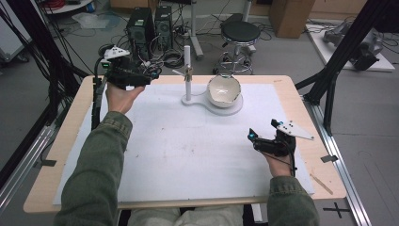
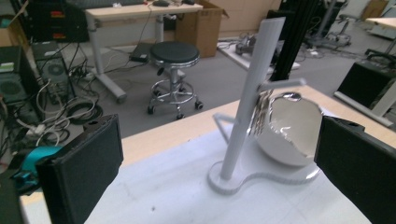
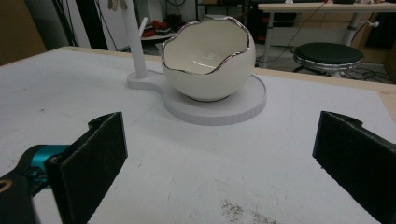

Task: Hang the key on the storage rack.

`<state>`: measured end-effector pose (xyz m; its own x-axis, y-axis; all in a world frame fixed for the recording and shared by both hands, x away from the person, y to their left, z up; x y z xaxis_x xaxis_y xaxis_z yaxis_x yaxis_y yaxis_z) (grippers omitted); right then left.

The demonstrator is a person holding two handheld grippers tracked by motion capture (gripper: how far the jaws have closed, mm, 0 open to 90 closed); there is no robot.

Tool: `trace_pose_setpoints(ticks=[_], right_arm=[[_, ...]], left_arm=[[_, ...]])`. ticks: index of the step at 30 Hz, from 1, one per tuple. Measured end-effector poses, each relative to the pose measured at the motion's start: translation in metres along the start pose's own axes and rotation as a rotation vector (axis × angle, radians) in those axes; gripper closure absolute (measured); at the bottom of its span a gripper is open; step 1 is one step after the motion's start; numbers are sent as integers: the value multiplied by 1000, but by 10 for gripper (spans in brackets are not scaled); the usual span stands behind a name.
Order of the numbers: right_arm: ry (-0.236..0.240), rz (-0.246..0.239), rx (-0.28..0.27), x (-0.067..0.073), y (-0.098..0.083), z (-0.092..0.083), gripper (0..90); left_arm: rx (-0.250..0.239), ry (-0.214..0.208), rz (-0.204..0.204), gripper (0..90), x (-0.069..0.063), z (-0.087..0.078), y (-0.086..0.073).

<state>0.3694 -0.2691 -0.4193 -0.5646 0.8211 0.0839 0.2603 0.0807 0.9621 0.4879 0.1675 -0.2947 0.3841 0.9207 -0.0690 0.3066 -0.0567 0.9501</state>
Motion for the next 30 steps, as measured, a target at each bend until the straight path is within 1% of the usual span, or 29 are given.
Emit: trace_pose_setpoints(ticks=[2,6,9,12,15,18,19,20,23,26,28,30], right_arm=[[-1,0,1,-1,0,0,20],[-7,11,-1,-2,0,0,20],[-6,7,-4,-2,0,-1,20],[-10,10,-2,-2,0,-1,19],[-13,8,-8,-2,1,-1,20],[-15,10,-9,-3,1,-2,19],[-15,10,-9,-3,1,-2,19],[-15,9,-9,-2,1,-2,20],[-12,7,-3,-2,0,-1,19],[-13,0,-6,-2,0,-1,19],[-13,6,-3,-2,0,-1,19],[-15,5,-2,-2,0,-1,19]], left_arm=[[4,14,-9,16,5,-4,-7],[13,26,-16,16,10,-6,-13],[15,31,-12,16,11,-9,-17],[26,31,-3,16,12,-11,-22],[36,42,24,16,13,-15,-27],[42,43,24,16,14,-21,-32],[50,46,30,16,14,-23,-34],[54,56,46,16,15,-26,-37],[50,62,48,16,17,-29,-37],[37,65,40,16,19,-34,-36],[31,77,54,16,20,-39,-36],[31,79,58,16,21,-42,-38]])
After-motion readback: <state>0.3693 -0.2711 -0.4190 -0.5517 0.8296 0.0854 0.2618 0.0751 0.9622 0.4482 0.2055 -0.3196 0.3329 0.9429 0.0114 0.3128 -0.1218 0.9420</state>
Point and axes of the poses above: each handheld gripper's, and its own axes: z roughly forward along the jaws, y roughly out of its top, x roughly to its left, the point moved 5 cm from there along z, roughly forward along the jaws, and after that the axes turned 9 degrees about y, right-handed, at the moved point
